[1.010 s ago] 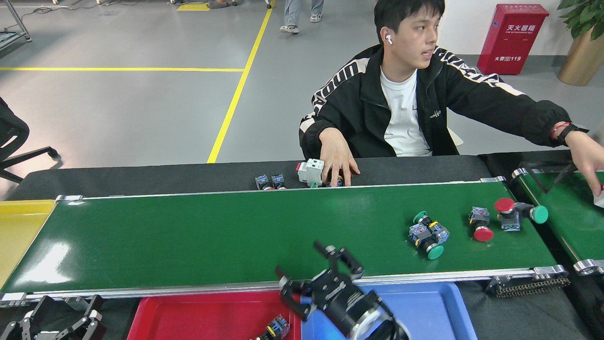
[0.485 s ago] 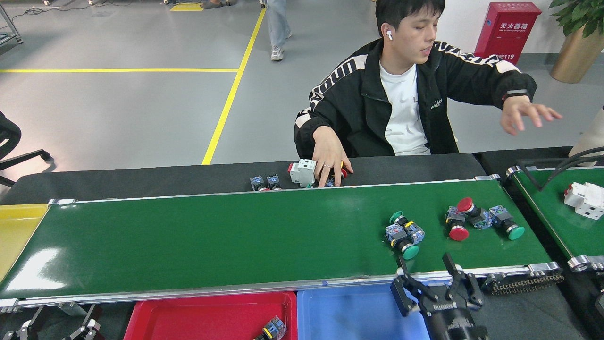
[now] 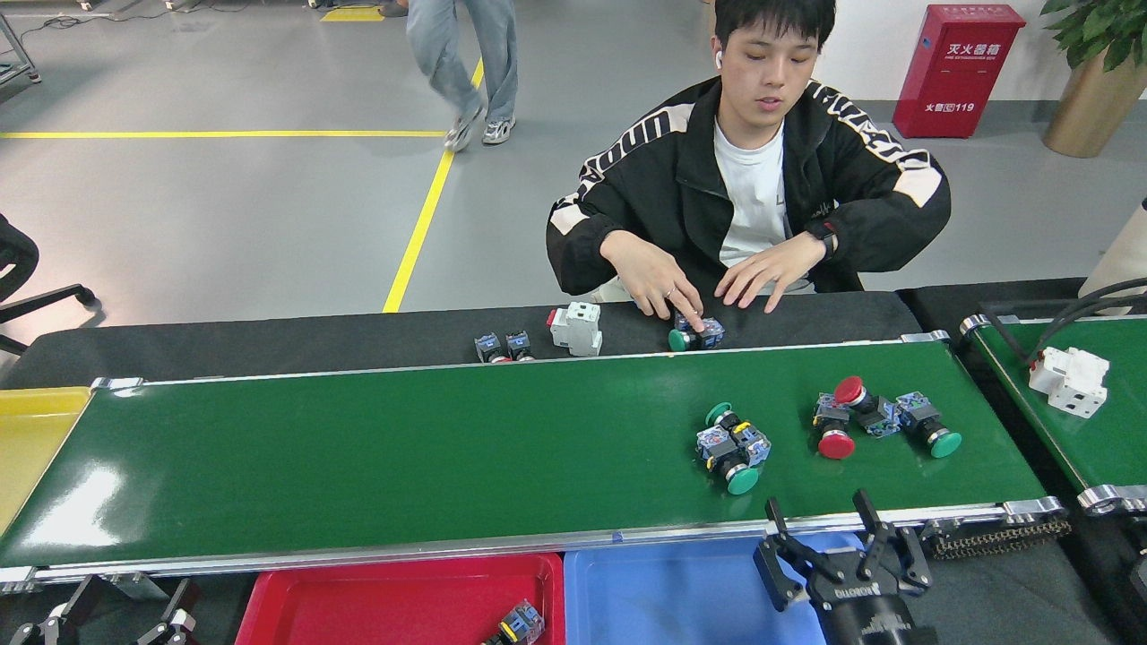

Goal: Pick switch part from conveyor to tray

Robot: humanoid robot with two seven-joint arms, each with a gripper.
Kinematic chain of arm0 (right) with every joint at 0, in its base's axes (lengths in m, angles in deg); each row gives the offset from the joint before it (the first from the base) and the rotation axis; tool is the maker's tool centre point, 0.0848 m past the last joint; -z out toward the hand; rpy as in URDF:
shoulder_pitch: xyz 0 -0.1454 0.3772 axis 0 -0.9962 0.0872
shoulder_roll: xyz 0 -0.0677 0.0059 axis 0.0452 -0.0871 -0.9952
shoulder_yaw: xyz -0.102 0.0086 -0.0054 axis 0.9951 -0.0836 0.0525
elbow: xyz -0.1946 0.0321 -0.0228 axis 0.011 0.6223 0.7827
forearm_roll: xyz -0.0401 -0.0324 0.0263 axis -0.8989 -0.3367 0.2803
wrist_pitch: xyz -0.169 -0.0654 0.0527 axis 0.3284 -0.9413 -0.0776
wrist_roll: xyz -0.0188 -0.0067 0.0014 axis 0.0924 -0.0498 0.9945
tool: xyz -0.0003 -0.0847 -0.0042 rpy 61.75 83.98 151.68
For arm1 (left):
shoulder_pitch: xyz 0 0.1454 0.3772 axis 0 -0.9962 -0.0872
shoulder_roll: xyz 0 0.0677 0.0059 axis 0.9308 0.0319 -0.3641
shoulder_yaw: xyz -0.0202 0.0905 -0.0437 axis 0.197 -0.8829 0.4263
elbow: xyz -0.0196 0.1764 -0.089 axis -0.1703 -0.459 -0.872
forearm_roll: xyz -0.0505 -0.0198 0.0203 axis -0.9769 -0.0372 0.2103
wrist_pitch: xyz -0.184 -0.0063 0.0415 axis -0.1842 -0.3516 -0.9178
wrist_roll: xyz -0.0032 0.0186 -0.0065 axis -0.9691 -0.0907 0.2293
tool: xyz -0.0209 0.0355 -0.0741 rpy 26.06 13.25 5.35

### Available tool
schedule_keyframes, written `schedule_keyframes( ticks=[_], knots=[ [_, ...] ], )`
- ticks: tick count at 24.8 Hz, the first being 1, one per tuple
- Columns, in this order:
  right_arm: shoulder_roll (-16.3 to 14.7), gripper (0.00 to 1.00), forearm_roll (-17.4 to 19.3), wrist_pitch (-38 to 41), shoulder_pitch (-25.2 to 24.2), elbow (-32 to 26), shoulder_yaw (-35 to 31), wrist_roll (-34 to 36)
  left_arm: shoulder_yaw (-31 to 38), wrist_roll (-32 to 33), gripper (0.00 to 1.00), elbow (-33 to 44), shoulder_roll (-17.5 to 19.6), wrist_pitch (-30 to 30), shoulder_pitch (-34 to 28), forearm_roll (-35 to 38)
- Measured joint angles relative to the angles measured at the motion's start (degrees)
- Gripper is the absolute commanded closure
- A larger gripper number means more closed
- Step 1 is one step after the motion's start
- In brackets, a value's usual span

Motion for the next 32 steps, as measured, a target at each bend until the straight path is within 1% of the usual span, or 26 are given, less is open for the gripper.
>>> schedule_keyframes(
  ticks=[1, 3, 5, 9, 11, 15, 16, 17, 19, 21, 22, 25, 27, 29, 32],
  knots=[
    [0.50, 0.00, -0.25, 0.20, 2.32, 2.51, 1.14, -0.49, 0.00, -0.01, 0.00, 0.00, 0.00, 0.05, 0.00, 0.00],
    [1.72, 0.00, -0.50, 0.22, 5.26, 6.34, 2.24, -1.03, 0.00, -0.02, 0.00, 0.00, 0.00, 0.28, 0.00, 0.00],
    [2.68, 0.00, -0.54, 0.05, 6.93, 9.00, 2.62, -1.12, -0.04, -0.04, 0.00, 0.00, 0.00, 0.20, 0.00, 0.00],
    [3.65, 0.00, -0.62, -0.02, 8.98, 12.17, 2.92, -1.17, -0.15, -0.23, 0.00, 0.00, 0.00, -0.14, 0.01, 0.01],
    [4.30, 0.00, -0.62, -0.04, 11.25, 14.94, 2.92, -1.22, -0.27, -0.23, 0.00, 0.00, 0.00, -0.21, 0.01, 0.02],
    [8.04, 0.00, -0.62, -0.25, 16.74, 23.85, 3.55, -1.30, -0.53, -0.15, 0.00, 0.00, 0.03, -0.27, 0.45, 0.05],
    [8.82, 0.02, -0.62, -0.25, 18.15, 26.11, 4.03, -1.41, -0.57, -0.11, 0.00, 0.00, 0.03, -0.28, 0.57, 0.06],
    [9.47, 0.07, -0.61, -0.21, 19.46, 28.17, 4.34, -1.54, -0.57, -0.06, 0.00, 0.00, 0.03, -0.30, 0.64, 0.07],
    [9.92, 0.30, -0.57, -0.14, 20.96, 29.74, 4.54, -1.64, -0.58, 0.01, 0.00, 0.00, 0.03, -0.30, 0.70, 0.07],
    [9.81, 0.85, -0.27, 0.83, 21.08, 30.05, 4.78, -1.40, -0.58, 0.06, 0.00, 0.00, 0.03, -0.31, 0.72, 0.09],
    [9.58, 0.89, -0.18, 2.36, 21.08, 30.09, 4.82, -1.26, -0.58, 0.08, 0.00, 0.00, 0.03, -0.31, 0.74, 0.12],
    [8.82, 0.91, -0.07, 6.97, 21.05, 29.76, 4.79, -1.09, -0.58, 0.14, 0.00, 0.00, 0.03, -0.33, 0.75, 0.19],
    [8.68, 0.90, -0.02, 8.58, 20.80, 28.04, 4.79, -1.09, -0.58, 0.15, 0.00, 0.00, 0.03, -0.34, 0.74, 0.21],
    [8.60, 0.90, -0.01, 10.90, 19.34, 23.26, 4.78, -1.08, -0.58, 0.17, 0.00, 0.00, 0.03, -0.36, 0.75, 0.21],
    [7.20, 0.87, -0.02, 16.14, 13.93, 12.50, 4.81, -0.95, -0.53, 0.18, 0.00, 0.00, 0.02, -0.37, 0.73, 0.22]
  ],
)
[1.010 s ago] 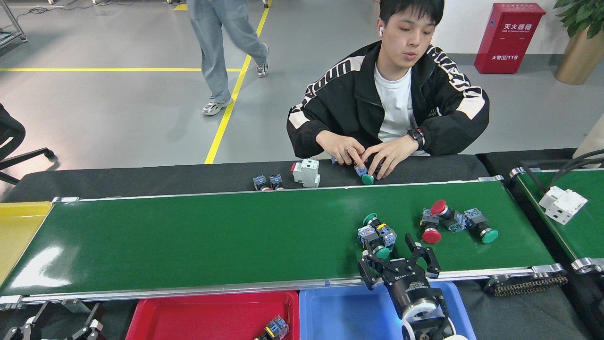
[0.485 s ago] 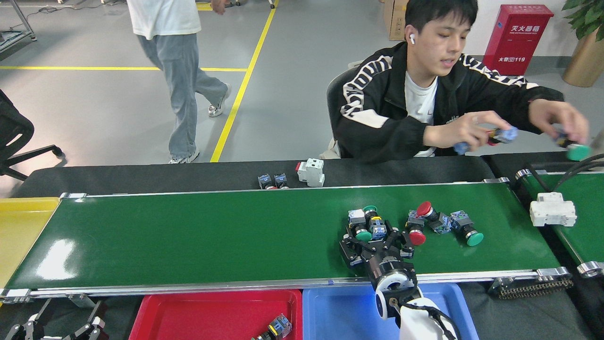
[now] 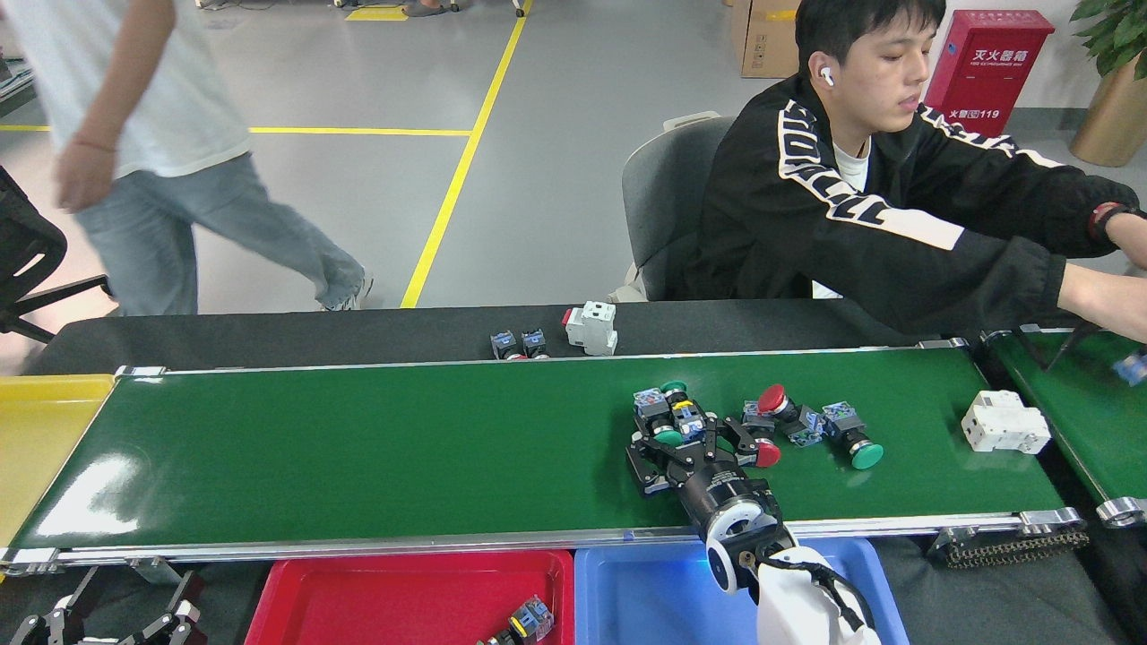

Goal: Pick switch part from conveyor to tray

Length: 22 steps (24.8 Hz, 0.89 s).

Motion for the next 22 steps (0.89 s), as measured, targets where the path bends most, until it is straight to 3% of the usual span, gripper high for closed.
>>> schedule_keyframes(
  ticks=[4, 6, 8, 9, 10, 17, 22],
  knots=[
    [-0.72, 0.81, -0.28, 13.70, -9.66, -12.53, 0.24, -0.14, -0.01, 0.00, 0.00, 0.00, 0.00, -0.07, -0.06, 0.00],
    [-0.71, 0.74, -0.52, 20.13, -12.56, -14.50, 1.82, -0.24, -0.02, 0.01, 0.00, 0.00, 0.00, -0.21, -0.30, 0.00],
    [-0.71, 0.50, -0.76, 24.60, -13.92, -14.87, 5.69, -0.44, -0.06, 0.01, 0.00, 0.00, 0.00, -0.30, -0.56, 0.00],
    [-0.71, 0.17, -1.06, 25.40, -14.07, -14.87, 7.96, -0.92, -0.12, 0.01, 0.00, 0.00, 0.00, -0.10, -0.64, 0.00],
    [-0.68, 0.02, -1.24, 25.64, -14.37, -14.86, 9.82, -1.36, -0.16, 0.01, 0.00, 0.00, 0.00, 0.02, -0.66, 0.00],
    [0.07, 0.02, -1.43, 25.13, -15.11, -14.61, 12.35, -6.14, -0.58, 0.03, 0.00, 0.01, 0.00, 0.22, -0.70, 0.00],
    [2.64, 0.03, -1.42, 18.76, -13.58, -15.24, 5.13, -6.45, -0.59, 0.03, 0.00, 0.01, 0.00, 0.24, -0.70, 0.00]
  ],
)
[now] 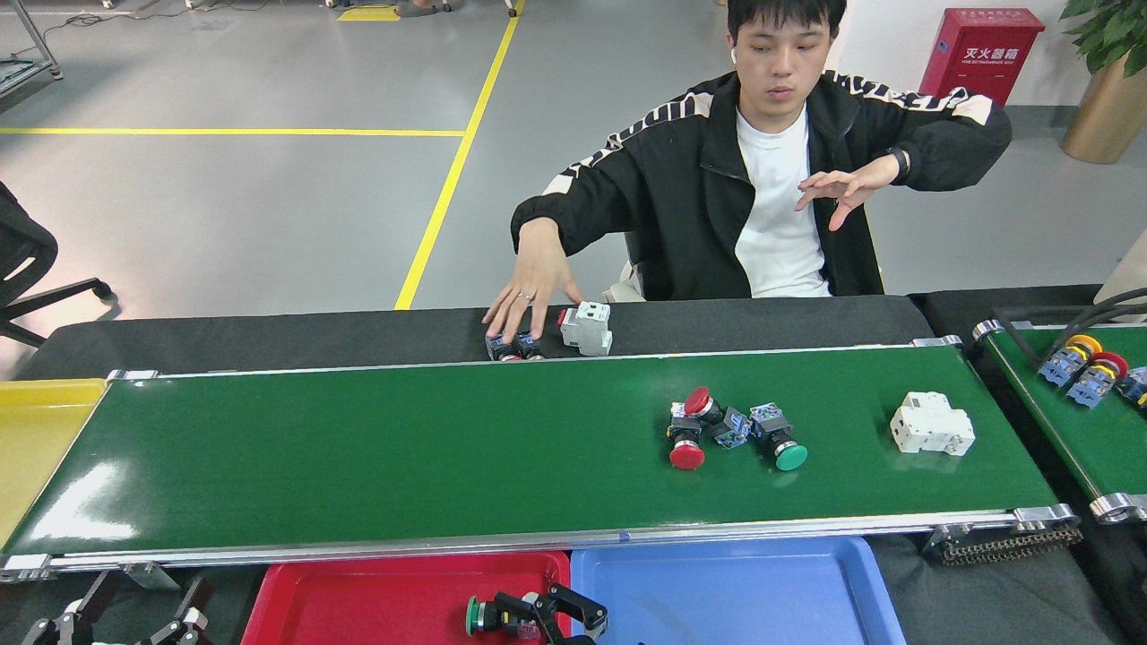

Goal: Pick switch part from conveyor to tray

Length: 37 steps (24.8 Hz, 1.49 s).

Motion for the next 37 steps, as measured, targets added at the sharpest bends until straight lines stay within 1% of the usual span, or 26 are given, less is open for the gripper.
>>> schedule_keyframes(
  ticks=[2, 4, 6, 8, 10, 12, 15, 16, 18, 19, 21, 23, 26, 28, 30, 32, 35, 36, 37],
  knots=[
    [1.17, 0.03, 0.01, -6.42, 2.09, -0.06, -5.75, -0.01, 0.00, 0.00, 0.00, 0.00, 0.00, 0.00, -0.01, 0.00],
    [1.27, 0.03, 0.03, -13.20, 3.30, -0.10, -10.21, -0.19, 0.00, 0.00, 0.00, 0.00, 0.00, 0.00, -0.06, 0.00],
    [0.76, 0.03, 0.08, -17.54, 3.23, 0.01, -14.72, 0.08, 0.00, 0.00, 0.00, 0.00, 0.00, 0.02, -0.06, 0.00],
    [-0.59, 0.03, 0.10, -19.57, 2.50, -0.01, -19.73, 0.94, 0.01, 0.00, 0.00, 0.00, 0.00, 0.04, -0.10, 0.00],
    [-0.94, 0.03, 0.10, -20.46, 0.48, -0.08, -23.76, 1.88, 0.01, 0.00, 0.00, 0.00, 0.00, 0.05, -0.33, 0.00],
    [-1.27, 0.03, 0.10, -20.80, -2.40, -0.65, -26.24, 3.17, 0.01, 0.00, 0.00, 0.01, 0.00, 0.11, -0.49, 0.00],
    [-3.56, 0.03, 0.15, -20.91, -8.26, -3.80, -27.08, 5.40, 0.02, 0.00, 0.00, 0.01, 0.00, 0.20, -1.18, 0.00],
    [-4.52, 0.03, 0.16, -21.08, -11.20, -5.47, -27.18, 6.56, 0.01, 0.00, 0.00, 0.01, 0.01, 0.45, -1.37, -0.01],
    [-5.46, 0.03, 0.17, -21.02, -15.95, -7.40, -27.17, 8.06, 0.00, 0.01, 0.00, 0.01, 0.26, 2.01, -1.90, -0.01],
    [-5.61, 0.03, 0.17, -20.72, -17.14, -7.59, -27.17, 8.32, -0.01, 0.01, 0.00, 0.01, 0.41, 3.33, -2.05, 0.02],
    [-5.67, 0.03, 0.17, -20.40, -17.30, -7.64, -27.15, 8.92, -0.47, 0.01, 0.00, -0.03, 0.64, 5.36, -1.79, 1.00],
    [-5.68, 0.03, 0.08, -20.17, -15.51, -6.91, -26.96, 9.02, -2.37, 0.01, 0.00, -0.34, 1.18, 6.22, -0.97, 3.41],
    [-5.41, 0.03, -0.10, -20.06, -8.21, -2.28, -24.72, 8.26, -8.97, 0.14, 0.00, -0.55, 2.28, 6.84, 3.45, 6.83],
    [-5.03, 0.03, -0.14, -19.99, -2.90, 2.05, -20.56, 6.46, -12.99, 0.95, 0.00, -0.97, 2.15, 7.20, 6.58, 10.14],
    [-4.72, 0.03, -0.14, -19.99, 2.12, 6.78, -16.44, 5.32, -16.21, 1.91, 0.00, -1.42, 1.83, 5.58, 9.44, 12.88],
    [-3.19, 0.03, -0.15, -20.10, 6.63, 12.46, -12.84, 4.44, -19.84, 3.40, 0.00, -2.36, 1.52, 3.42, 12.20, 13.94],
    [0.69, 0.02, -0.15, -20.76, 13.21, 21.77, -9.49, 3.64, -25.44, 6.40, 0.00, -5.11, 0.81, -0.96, 15.25, 14.16],
    [1.84, 0.05, -0.06, -21.00, 15.05, 24.42, -8.96, 3.55, -27.05, 6.80, 0.00, -5.76, 0.54, -2.27, 15.84, 14.17],
    [2.85, 0.21, -0.01, -21.35, 16.23, 26.34, -8.72, 3.47, -28.10, 7.01, 0.00, -6.14, 0.33, -3.04, 16.21, 14.17]
  ],
)
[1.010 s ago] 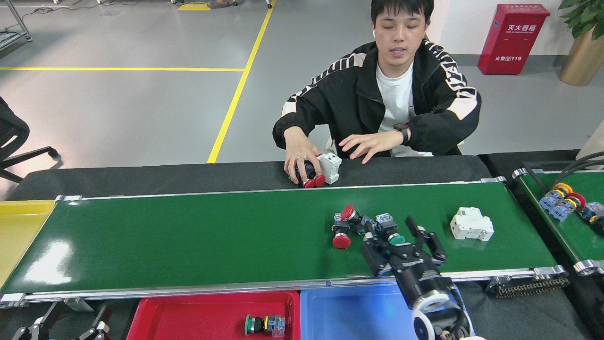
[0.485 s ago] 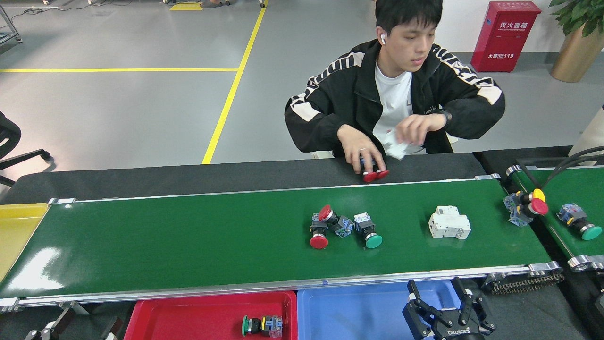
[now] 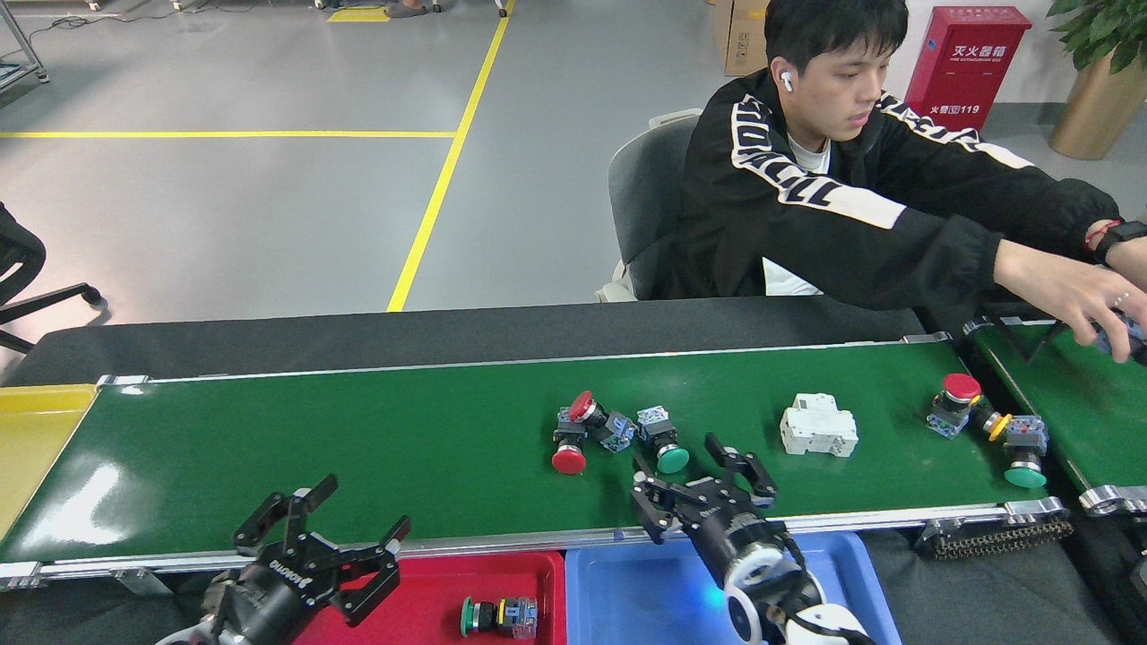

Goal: Pick switch part from conveyor to tray

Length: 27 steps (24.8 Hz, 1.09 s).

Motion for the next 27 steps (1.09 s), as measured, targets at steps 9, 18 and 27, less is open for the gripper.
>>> schedule_keyframes(
  ticks=[9, 18, 27],
  knots=[
    [2.22, 0.98, 0.18, -0.35, 2.61, 3.07, 1.92, -2.06, -1.13, 0.47, 0.00, -1.44, -0.44, -2.09, 0.34, -0.01],
    [2.07, 0.98, 0.25, 0.26, -0.03, -5.30, 2.68, -2.70, -1.87, 0.53, 0.00, -5.34, -0.57, -5.23, 2.86, 0.82],
    [-3.93, 0.98, 0.25, 18.34, -20.00, -28.57, 4.10, -3.60, -4.01, 0.64, 0.00, -11.96, -0.59, -10.13, 8.47, 2.00]
  ],
)
